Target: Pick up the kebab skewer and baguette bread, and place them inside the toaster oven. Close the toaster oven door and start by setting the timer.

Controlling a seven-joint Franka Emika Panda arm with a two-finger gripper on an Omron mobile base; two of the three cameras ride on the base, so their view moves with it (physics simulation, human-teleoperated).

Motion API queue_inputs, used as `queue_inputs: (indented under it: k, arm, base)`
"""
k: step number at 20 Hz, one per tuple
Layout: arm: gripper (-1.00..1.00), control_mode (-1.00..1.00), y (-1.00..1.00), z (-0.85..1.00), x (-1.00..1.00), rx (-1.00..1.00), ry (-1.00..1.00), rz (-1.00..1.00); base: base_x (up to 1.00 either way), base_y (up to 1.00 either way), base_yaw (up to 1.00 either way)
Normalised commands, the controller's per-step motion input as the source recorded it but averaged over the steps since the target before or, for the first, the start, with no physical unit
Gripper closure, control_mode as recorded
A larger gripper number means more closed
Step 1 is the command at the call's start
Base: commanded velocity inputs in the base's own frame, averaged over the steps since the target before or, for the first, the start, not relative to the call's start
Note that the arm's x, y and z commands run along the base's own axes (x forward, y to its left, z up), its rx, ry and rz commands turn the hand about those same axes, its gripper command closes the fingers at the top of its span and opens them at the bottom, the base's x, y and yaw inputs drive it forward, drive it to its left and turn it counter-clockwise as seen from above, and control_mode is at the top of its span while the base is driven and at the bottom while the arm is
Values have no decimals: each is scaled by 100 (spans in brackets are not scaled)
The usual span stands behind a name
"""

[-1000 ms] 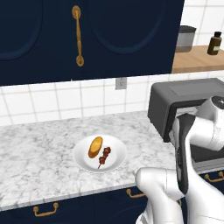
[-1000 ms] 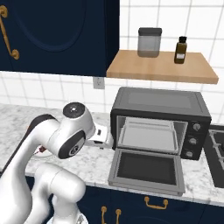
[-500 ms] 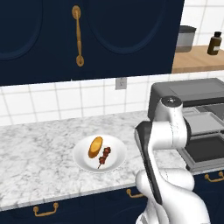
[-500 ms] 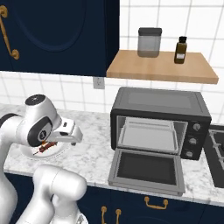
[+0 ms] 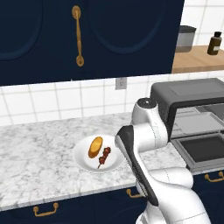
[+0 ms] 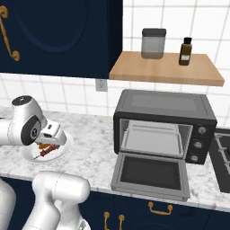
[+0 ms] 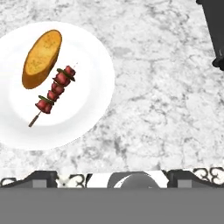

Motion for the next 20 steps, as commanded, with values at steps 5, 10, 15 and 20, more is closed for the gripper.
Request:
queue_inputs:
  k: [5, 10, 15, 20]
  arm:
    - [-100, -100, 39, -42, 8, 18, -1, -7]
    - [-100, -100, 47, -47, 16, 3, -1, -7]
    - [-100, -100, 45, -34, 37, 0, 0, -3]
    - [-100, -100, 25, -29, 36, 0, 1, 0]
  base:
    - [0, 0, 0]
    - [0, 0, 0]
    - [0, 0, 0]
    - [0, 0, 0]
